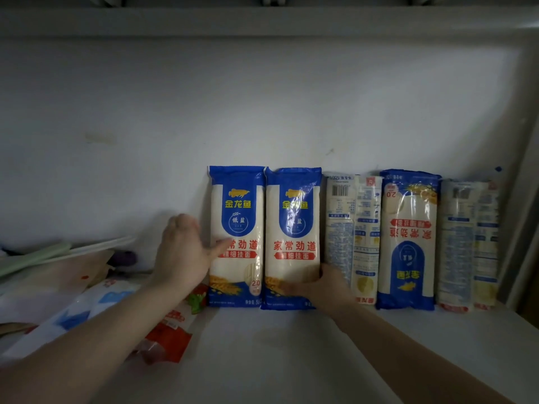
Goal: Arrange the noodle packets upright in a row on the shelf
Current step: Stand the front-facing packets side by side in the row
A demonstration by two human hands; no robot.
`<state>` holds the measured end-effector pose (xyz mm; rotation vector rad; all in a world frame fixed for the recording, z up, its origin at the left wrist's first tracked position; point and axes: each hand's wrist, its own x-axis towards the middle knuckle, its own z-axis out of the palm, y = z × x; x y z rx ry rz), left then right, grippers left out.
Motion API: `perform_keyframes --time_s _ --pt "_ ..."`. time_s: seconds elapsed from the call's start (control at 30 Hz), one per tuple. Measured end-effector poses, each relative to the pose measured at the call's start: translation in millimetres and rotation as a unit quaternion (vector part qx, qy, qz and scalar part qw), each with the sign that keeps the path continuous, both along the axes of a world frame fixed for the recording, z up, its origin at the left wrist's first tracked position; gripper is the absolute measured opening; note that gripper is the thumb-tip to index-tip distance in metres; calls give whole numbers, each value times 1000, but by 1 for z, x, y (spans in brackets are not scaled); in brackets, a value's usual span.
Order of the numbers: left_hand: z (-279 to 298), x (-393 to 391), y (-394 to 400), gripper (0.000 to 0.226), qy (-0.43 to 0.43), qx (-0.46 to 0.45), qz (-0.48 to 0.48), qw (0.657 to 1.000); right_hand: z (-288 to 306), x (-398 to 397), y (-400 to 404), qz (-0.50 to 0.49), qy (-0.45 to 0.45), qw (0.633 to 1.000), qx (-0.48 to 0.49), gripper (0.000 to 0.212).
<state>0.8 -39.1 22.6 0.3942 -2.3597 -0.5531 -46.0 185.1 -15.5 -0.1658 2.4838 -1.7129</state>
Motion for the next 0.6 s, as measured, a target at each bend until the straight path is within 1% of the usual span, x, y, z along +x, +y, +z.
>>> perform_keyframes --time_s 0.03,0.07,0.1,0.13,0.17,0.2,0.23,0.3,0.37,0.5,0.6 --pt "7 8 12 51 77 -84 -20 993 3 5 4 9 18 999 26 67" --pt "13 12 26 48 117 -152 -65 979 5 11 10 12 53 996 70 65" --pt "19 12 42 52 114 -215 -112 964 8 18 15 11 119 984 132 59" --pt "23 9 57 58 88 -255 -149 951 14 26 19 5 212 956 205 52" --pt "24 1 71 63 52 -274 -166 946 20 31 21 3 311 914 262 50" --pt "25 -9 84 64 17 -282 -159 946 27 31 22 6 392 871 295 55" --pt "25 -20 94 65 -6 -290 -141 947 37 29 20 14 436 840 323 63" --pt "27 -35 105 65 -32 -304 -100 947 54 16 14 34 453 798 397 71" --pt "29 -43 106 65 -48 -307 -83 947 66 0 7 38 443 775 449 74" --pt "30 -47 99 68 -45 -340 -68 937 74 -17 0 31 424 755 499 76" --pt "32 -45 94 68 -53 -360 -64 929 77 -21 0 34 420 754 505 78"
